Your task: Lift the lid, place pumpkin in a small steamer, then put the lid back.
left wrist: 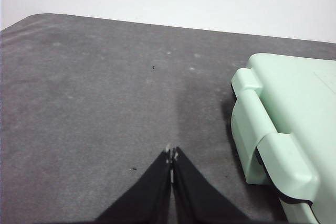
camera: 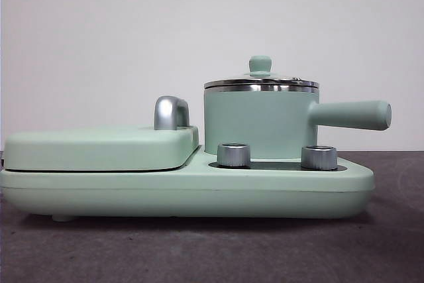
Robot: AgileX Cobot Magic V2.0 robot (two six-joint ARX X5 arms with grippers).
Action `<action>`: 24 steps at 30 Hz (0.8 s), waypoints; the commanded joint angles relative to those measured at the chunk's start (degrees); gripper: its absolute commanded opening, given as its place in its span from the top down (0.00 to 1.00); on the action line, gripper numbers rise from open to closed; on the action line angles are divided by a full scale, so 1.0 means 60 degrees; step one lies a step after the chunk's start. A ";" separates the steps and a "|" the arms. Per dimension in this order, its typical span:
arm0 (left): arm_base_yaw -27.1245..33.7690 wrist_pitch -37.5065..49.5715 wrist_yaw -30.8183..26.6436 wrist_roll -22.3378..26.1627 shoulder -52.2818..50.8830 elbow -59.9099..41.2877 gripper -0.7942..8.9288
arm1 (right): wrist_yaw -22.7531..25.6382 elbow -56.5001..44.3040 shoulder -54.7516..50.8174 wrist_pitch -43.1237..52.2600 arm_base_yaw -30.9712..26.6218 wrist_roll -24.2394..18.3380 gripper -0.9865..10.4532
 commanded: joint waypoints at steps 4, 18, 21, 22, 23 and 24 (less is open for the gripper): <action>0.0004 -0.0066 0.0000 0.0127 -0.0018 -0.0179 0.91 | 0.0011 -0.0047 -0.0004 0.0117 0.0011 0.0047 0.90; -0.0004 -0.0066 0.0000 0.0127 -0.0022 -0.0179 0.91 | 0.0011 -0.0044 -0.0004 0.0117 0.0299 0.0047 0.90; -0.0004 -0.0066 0.0000 0.0127 -0.0022 -0.0179 0.91 | 0.0011 -0.0044 -0.0004 0.0117 0.0386 0.0047 0.90; -0.0004 -0.0066 0.0000 0.0127 -0.0022 -0.0179 0.91 | 0.0011 -0.0047 -0.0004 0.0117 0.0401 0.0047 0.90; -0.0004 -0.0066 0.0000 0.0127 -0.0022 -0.0179 0.91 | 0.0011 -0.0047 -0.0004 0.0117 0.0415 0.0047 0.90; -0.0004 -0.0066 0.0000 0.0127 -0.0022 -0.0179 0.91 | 0.0011 -0.0044 -0.0004 0.0117 0.0430 0.0047 0.90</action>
